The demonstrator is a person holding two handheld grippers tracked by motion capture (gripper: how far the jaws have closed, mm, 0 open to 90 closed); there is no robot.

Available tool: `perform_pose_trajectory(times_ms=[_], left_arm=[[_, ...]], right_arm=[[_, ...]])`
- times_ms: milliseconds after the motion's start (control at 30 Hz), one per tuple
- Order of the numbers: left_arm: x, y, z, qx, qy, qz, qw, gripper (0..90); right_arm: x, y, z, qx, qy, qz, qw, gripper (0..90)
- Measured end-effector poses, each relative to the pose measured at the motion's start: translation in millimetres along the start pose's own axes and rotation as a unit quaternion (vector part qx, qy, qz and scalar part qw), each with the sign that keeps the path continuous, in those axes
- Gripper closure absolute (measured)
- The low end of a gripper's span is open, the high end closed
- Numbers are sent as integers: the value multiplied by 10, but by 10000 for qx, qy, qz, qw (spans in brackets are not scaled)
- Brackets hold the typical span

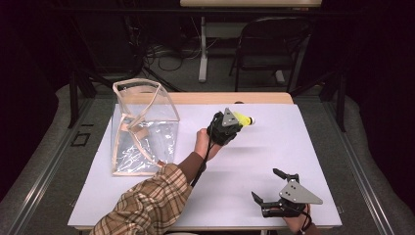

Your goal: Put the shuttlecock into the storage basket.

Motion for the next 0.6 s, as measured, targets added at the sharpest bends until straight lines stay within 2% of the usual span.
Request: perform_pose_trajectory(times_ms=[600], left_arm=[[92, 59, -193, -66, -137, -32, 9999, 898]], right_arm=[[7, -5, 5, 14, 17, 2, 10000, 0]])
Point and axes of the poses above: each handheld gripper's, and its own axes: x roughly backward along the jaws, z roughly out of its underside, y roughly to its left, the point moved 7 cm from there along -x, roughly forward along the jaws, and after that the axes turned 4 degrees about -y, right-handed, at the moved point
